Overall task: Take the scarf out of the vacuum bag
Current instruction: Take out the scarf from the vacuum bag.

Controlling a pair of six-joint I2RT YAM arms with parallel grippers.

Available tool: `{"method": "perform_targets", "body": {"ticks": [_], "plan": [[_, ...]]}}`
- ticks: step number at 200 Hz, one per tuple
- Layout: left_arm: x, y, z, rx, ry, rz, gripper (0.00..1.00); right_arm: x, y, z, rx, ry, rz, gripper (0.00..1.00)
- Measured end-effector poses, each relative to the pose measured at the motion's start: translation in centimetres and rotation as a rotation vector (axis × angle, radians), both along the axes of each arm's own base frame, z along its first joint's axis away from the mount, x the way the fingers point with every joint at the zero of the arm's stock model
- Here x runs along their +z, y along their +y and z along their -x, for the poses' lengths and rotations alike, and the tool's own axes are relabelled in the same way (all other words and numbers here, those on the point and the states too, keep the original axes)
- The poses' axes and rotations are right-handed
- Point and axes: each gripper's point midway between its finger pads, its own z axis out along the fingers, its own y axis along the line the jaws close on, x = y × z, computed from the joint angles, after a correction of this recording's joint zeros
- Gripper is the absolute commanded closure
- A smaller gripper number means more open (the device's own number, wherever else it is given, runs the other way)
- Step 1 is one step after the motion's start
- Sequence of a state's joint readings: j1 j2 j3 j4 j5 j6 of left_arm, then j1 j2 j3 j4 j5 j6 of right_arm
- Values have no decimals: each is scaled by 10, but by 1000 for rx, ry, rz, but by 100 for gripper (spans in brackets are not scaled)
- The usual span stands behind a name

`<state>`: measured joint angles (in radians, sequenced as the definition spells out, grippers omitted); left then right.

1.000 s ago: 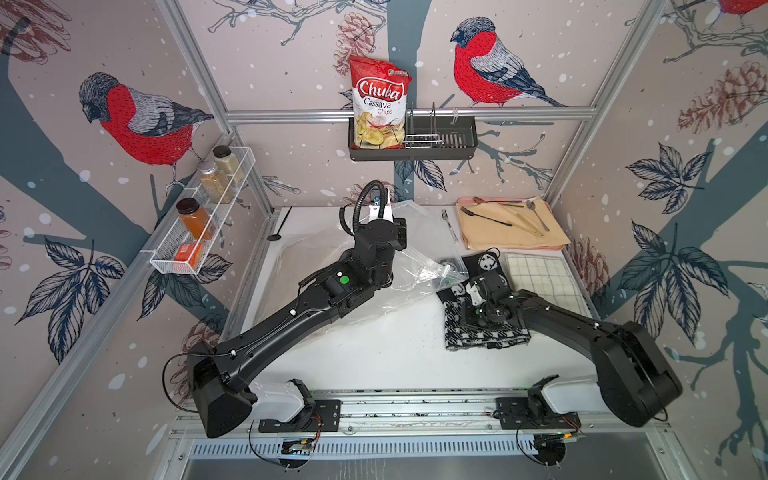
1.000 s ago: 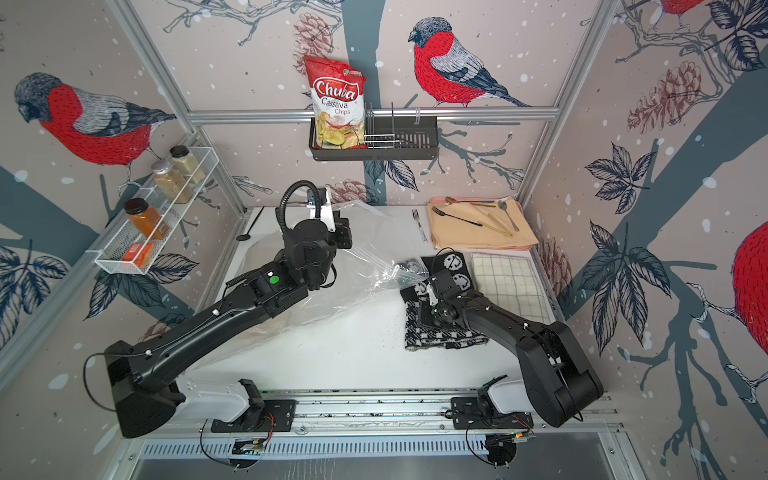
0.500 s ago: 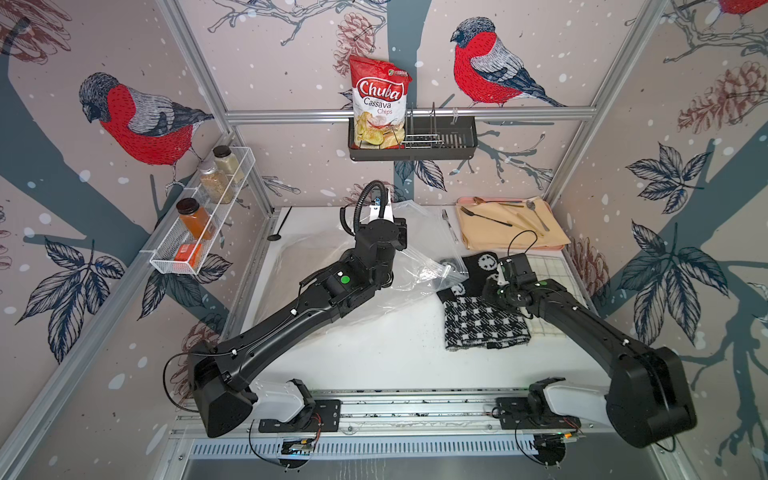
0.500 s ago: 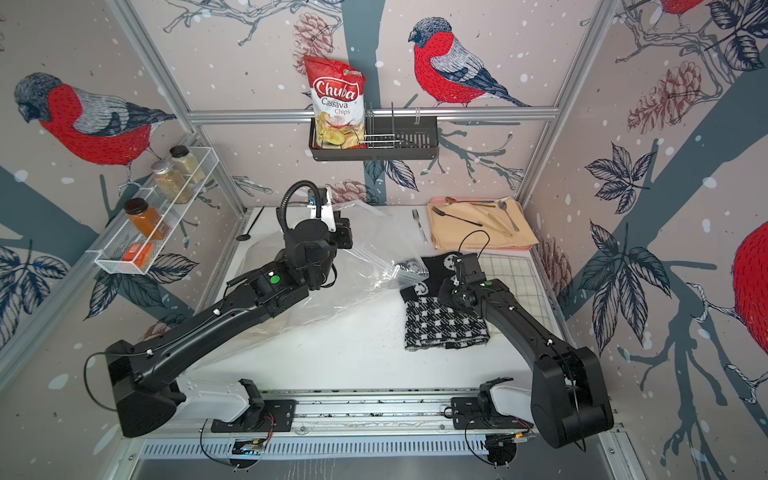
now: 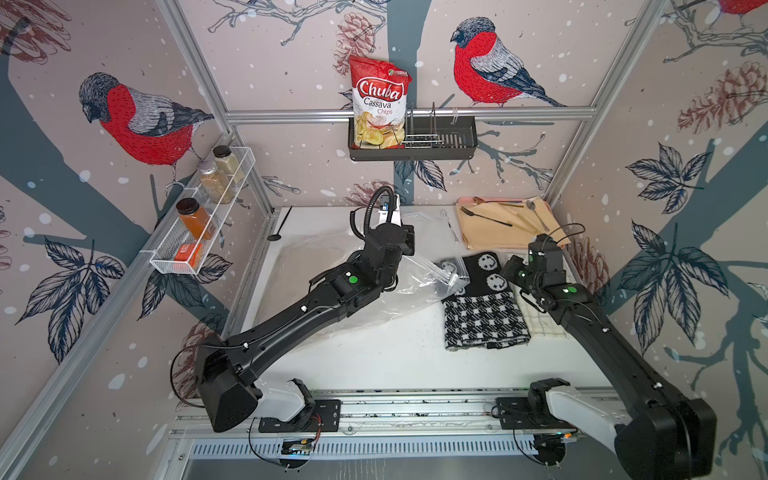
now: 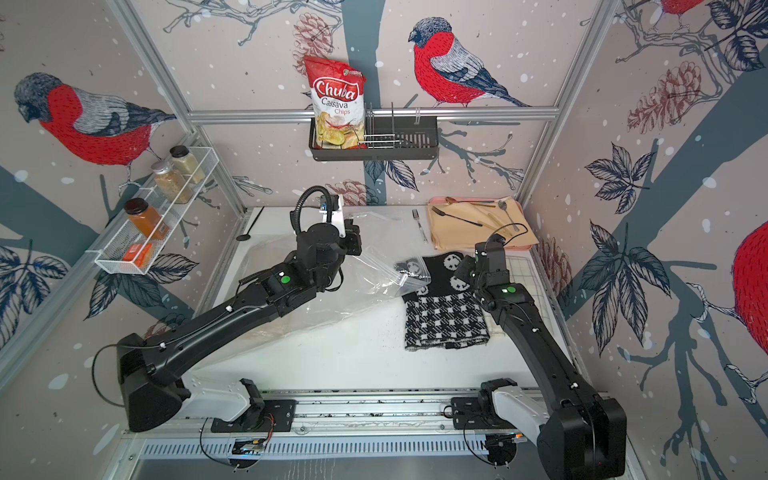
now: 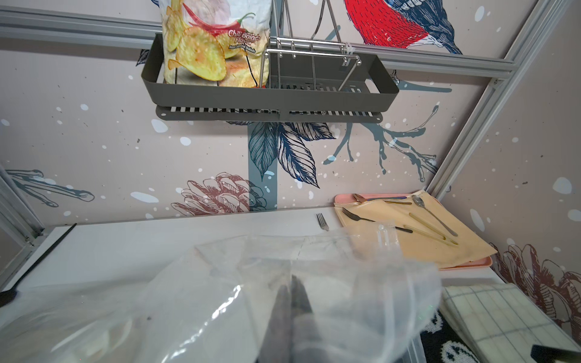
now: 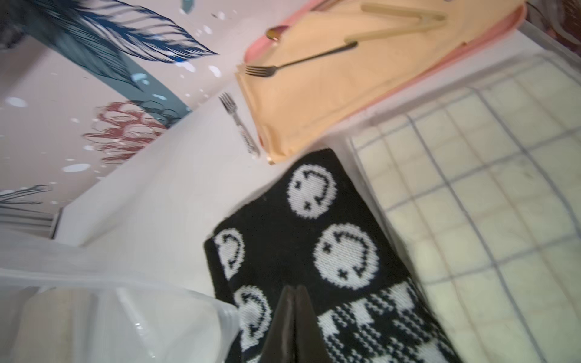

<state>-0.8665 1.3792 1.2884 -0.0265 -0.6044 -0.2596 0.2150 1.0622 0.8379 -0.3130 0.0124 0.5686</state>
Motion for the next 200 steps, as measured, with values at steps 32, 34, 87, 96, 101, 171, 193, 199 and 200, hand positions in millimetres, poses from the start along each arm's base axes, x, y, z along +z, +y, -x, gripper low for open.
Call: {"method": "perform_targets", "body": {"ticks": [32,34,87,96,101,171,193,199,200], "plan": [[-17,-14,0,-51,36,18,100,27,35,-2,193,-96,-89,100],[-18,-14,-1,-53,38,18,100,29,37,-2,207,-102,-97,100],[-30,-30,3,-116,71,61,100,27,80,10,446,-112,-232,100],[-31,-31,4,-121,74,64,100,23,87,12,478,-98,-249,100],[-31,-32,4,-123,74,63,100,20,92,13,497,-91,-257,100],[-52,-48,12,-171,110,38,100,-1,150,36,698,-6,-283,100],[-55,-49,12,-175,110,39,100,-9,153,35,703,15,-279,100],[-54,-50,12,-176,108,42,100,-12,155,36,710,23,-276,100],[-55,-50,12,-176,108,41,100,-13,155,36,711,24,-276,100]]}}
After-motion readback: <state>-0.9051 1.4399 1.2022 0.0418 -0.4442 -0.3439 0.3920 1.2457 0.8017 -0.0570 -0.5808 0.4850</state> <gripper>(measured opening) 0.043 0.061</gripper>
